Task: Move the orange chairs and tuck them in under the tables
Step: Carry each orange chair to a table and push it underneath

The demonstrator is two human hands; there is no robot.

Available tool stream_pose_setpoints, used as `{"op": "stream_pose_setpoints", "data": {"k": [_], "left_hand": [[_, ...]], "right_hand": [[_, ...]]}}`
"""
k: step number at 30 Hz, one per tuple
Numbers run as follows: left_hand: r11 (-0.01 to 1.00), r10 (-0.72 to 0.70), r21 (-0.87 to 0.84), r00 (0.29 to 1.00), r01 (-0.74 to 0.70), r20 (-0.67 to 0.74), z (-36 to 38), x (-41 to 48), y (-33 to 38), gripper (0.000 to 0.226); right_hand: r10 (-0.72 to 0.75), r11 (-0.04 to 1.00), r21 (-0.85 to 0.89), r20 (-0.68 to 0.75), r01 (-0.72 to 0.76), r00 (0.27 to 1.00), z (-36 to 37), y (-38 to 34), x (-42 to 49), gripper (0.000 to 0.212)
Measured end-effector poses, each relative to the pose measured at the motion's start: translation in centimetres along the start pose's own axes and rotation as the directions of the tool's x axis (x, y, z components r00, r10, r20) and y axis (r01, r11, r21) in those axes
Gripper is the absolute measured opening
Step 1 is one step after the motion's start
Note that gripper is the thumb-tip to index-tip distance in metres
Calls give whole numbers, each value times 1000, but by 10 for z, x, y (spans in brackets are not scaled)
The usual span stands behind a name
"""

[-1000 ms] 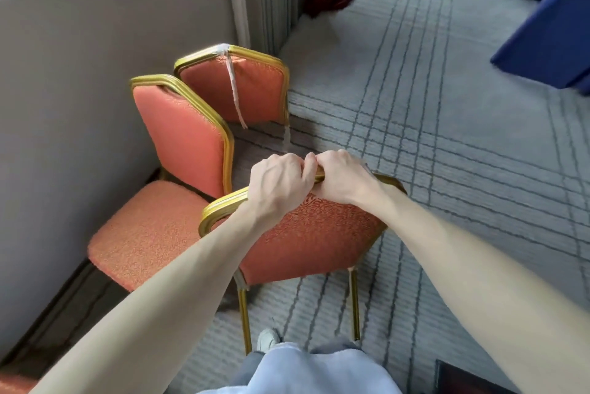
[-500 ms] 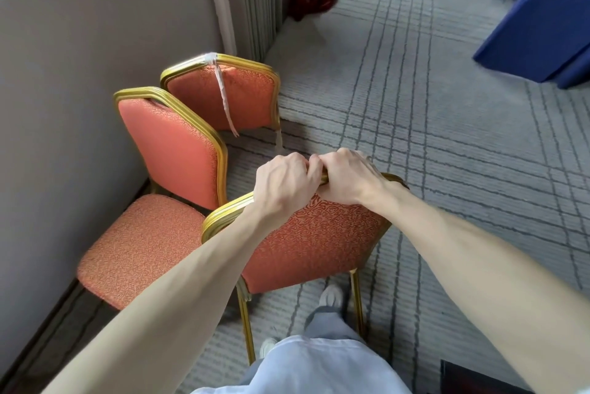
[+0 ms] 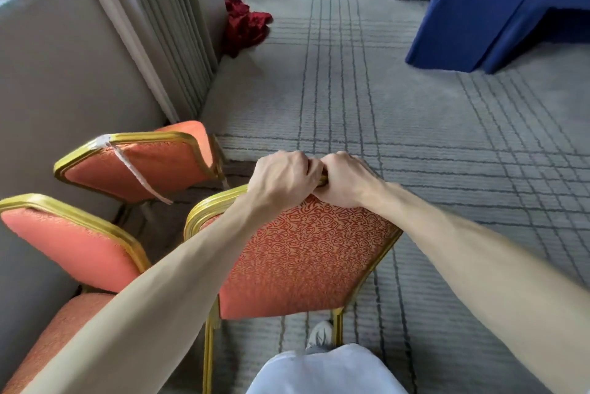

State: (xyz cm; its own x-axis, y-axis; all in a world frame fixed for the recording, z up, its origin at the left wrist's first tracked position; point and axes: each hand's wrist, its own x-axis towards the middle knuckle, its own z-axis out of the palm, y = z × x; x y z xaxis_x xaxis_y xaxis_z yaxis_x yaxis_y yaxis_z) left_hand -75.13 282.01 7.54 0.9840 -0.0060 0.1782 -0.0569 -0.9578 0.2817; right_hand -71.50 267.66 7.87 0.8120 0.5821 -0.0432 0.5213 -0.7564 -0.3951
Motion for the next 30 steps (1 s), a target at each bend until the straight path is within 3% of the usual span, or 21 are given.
{"op": "stream_pose_setpoints", "data": {"k": [6, 11, 14, 17, 19, 21, 25, 30], "left_hand": [[976, 218, -42, 975, -216, 46, 34, 76, 69, 47], [906, 411, -139, 908, -399, 76, 78, 110, 136, 47], [833, 544, -180, 834, -522, 96, 99, 120, 169, 42], [616, 787, -95, 617, -782, 27, 122, 130, 185, 31], [514, 858, -28, 513, -858, 16, 138, 141, 189, 29], [462, 887, -41, 461, -886, 25, 153, 153, 196, 27], [442, 897, -288, 412, -849, 164, 165, 179, 219, 24], [397, 909, -335, 314, -854, 275, 203, 173, 256, 66]], "right_hand": [[187, 981, -26, -96, -191, 978, -41, 80, -11, 22], [396, 910, -60, -160, -410, 904, -63, 134, -51, 28], [527, 830, -55, -247, -555, 813, -59, 155, -77, 31], [662, 723, 28, -313, -690, 681, -44, 169, -90, 35], [746, 637, 65, -304, -768, 593, -35, 175, -92, 33], [801, 564, 84, -300, -822, 518, -29, 183, -92, 32], [872, 434, 116, -302, -893, 385, -29, 199, -80, 37], [947, 273, 196, -226, -942, 228, -21, 212, -102, 34]]}}
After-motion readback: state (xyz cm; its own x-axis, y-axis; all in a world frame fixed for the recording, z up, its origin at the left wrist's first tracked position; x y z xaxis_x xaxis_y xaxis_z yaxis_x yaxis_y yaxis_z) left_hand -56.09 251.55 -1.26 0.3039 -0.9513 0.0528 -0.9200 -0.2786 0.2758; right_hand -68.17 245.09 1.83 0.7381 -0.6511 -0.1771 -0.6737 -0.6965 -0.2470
